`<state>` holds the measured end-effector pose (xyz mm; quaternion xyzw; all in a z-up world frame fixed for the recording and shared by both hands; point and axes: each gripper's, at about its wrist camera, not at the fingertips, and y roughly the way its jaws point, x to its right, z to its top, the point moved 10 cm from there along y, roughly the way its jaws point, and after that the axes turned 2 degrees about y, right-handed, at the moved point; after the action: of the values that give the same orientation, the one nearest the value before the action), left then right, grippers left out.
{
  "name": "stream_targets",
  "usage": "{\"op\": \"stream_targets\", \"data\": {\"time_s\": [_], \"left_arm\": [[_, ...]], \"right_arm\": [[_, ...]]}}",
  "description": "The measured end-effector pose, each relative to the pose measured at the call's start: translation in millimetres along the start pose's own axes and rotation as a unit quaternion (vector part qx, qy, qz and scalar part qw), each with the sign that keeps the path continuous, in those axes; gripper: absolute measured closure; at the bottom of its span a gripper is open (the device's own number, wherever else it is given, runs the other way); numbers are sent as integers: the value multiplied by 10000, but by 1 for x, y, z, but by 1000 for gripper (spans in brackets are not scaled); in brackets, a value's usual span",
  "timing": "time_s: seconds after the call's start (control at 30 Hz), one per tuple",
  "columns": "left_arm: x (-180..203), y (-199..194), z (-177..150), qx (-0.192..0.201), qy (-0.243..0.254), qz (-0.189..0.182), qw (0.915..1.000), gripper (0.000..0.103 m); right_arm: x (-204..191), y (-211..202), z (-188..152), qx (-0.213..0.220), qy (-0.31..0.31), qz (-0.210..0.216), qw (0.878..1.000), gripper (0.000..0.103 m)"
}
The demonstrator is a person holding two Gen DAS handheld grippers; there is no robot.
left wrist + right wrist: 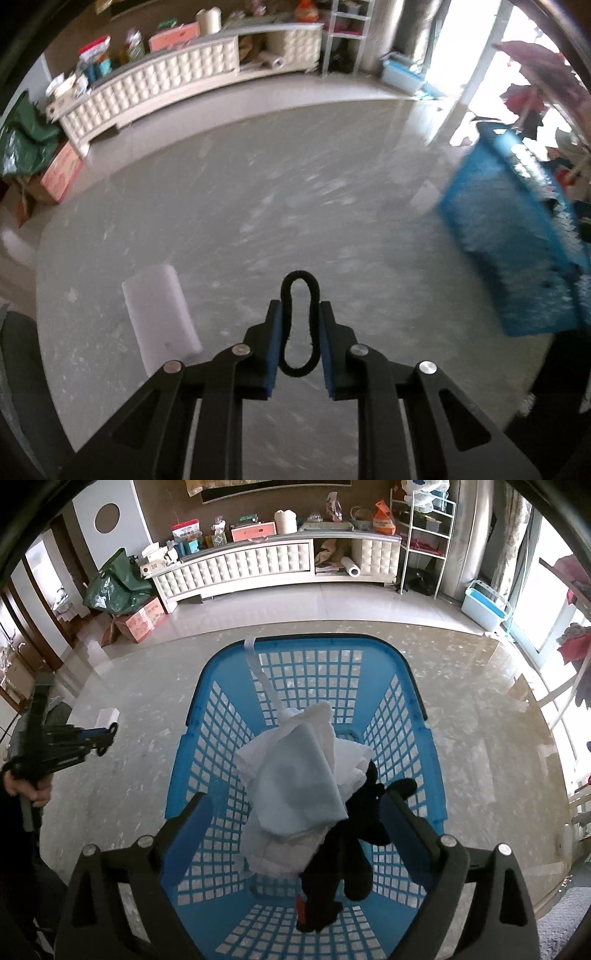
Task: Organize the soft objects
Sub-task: 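Grasp the black rubber ring with the left gripper and lift it, then carry the black ring over the blue basket with the left gripper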
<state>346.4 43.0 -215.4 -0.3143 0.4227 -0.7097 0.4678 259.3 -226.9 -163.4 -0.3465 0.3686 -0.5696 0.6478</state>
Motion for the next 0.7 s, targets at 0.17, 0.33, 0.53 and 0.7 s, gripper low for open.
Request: {"op": "stream_targets", "data": {"time_s": [0.17,0.33,0.53,0.7], "left_arm": [[45,-44,7,305,258,-37,9992,86],[94,-82,18,605,377,-398,9967,86],[138,-109,28,783,547,-624,9935,86],[174,-117,38,797,773,-658,9916,86]], "right_arm": [[3,-7,-7,33,-12,-28,10000,11],[3,-19,-11,154,-82,7,9998,6],[5,-33,-14,344,-129,69,9993,0],[16,-38,-22,382,-24,152,9992,0]]}}
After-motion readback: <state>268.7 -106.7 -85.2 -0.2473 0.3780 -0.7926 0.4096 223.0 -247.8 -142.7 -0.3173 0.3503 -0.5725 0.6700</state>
